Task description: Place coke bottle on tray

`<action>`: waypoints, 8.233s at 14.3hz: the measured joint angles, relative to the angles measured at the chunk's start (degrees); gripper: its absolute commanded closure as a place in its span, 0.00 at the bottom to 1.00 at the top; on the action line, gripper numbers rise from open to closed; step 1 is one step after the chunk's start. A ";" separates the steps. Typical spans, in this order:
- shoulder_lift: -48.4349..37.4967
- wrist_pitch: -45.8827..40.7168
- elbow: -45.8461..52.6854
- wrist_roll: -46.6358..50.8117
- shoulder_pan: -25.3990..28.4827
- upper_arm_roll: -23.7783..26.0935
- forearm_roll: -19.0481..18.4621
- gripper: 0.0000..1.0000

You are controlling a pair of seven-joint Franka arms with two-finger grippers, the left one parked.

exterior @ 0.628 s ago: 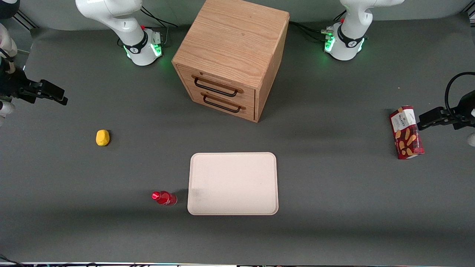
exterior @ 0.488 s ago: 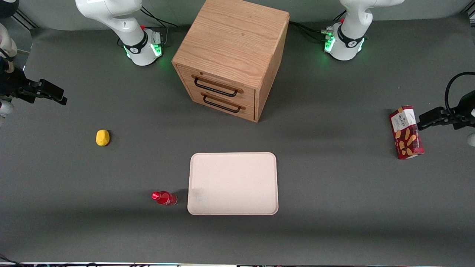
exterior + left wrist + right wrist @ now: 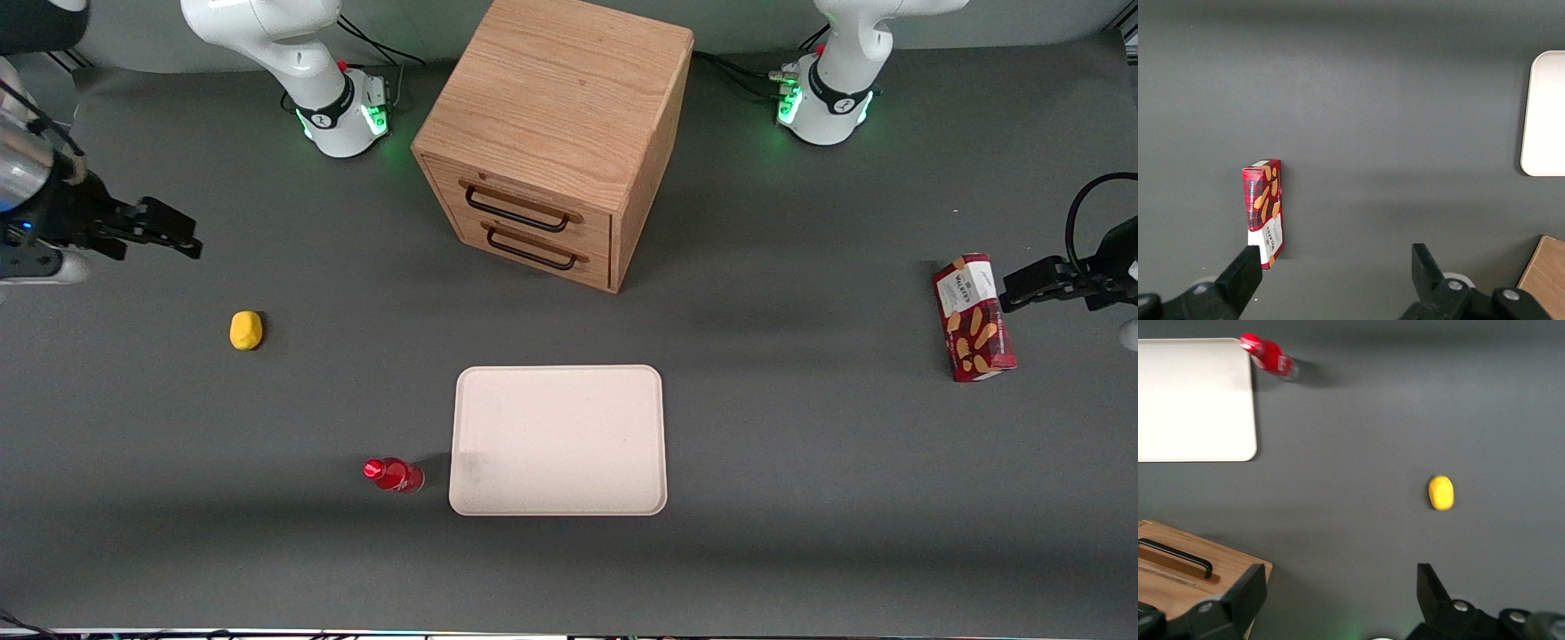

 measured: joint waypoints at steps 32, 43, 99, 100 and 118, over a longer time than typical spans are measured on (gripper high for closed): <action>47.06 26.18 25.63 0.15 1.81 7.92 -2.26 0.14; 47.06 27.00 25.64 0.15 1.77 7.89 -2.99 1.00; 51.20 34.35 29.74 -1.84 3.06 17.86 -7.63 0.00; 51.20 34.96 29.51 -1.83 3.06 17.85 -7.62 0.00; 16.68 23.56 3.28 2.75 1.53 6.34 2.63 0.00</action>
